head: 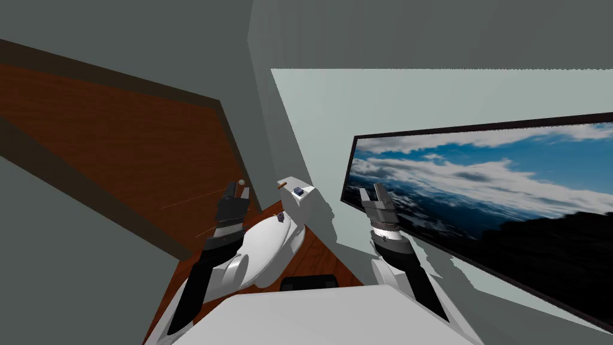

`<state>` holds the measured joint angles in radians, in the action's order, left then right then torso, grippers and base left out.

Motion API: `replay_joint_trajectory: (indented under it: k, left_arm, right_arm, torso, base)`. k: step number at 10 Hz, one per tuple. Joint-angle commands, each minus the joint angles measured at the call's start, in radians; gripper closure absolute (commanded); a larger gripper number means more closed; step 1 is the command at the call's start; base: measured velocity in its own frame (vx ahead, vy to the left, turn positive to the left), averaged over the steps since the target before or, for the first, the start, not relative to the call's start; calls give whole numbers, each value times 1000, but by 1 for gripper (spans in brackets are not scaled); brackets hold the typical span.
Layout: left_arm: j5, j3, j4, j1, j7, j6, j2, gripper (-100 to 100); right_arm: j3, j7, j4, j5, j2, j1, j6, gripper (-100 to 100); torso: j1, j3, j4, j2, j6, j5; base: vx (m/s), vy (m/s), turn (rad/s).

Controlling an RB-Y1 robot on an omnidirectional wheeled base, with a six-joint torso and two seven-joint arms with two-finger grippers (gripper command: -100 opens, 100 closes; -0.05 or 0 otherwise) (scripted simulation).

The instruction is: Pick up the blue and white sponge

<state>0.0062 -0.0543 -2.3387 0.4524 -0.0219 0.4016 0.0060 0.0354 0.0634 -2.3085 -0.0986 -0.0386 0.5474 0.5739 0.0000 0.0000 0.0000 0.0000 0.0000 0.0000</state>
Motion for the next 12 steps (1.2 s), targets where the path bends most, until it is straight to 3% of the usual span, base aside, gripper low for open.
replay_joint_trajectory:
  k: [1, 4, 9, 12]
  left_arm:
    - [10, -3, 5, -10, -3, -22, 32, -100]
    - [53, -11, 22, -53, -15, -102, 98, -100]
    - [97, -19, 38, -97, -24, -203, 138, -100]
    - [153, -27, 56, -152, -32, -291, 177, -100]
  right_arm:
    - [0, 0, 0, 0, 0, 0, 0, 0]
    - [0, 0, 0, 0, 0, 0, 0, 0]
    - [0, 0, 0, 0, 0, 0, 0, 0]
    - [0, 0, 0, 0, 0, 0, 0, 0]
  torso:
    - [0, 0, 0, 0, 0, 0]
    - [0, 0, 0, -1, 0, 0]
    - [0, -1, 0, -1, 0, 0]
    - [0, 0, 0, -1, 0, 0]
  base:
    - [3, 0, -57]
    - [11, 1, -115]
    - [9, 3, -83]
    - [9, 1, -122]
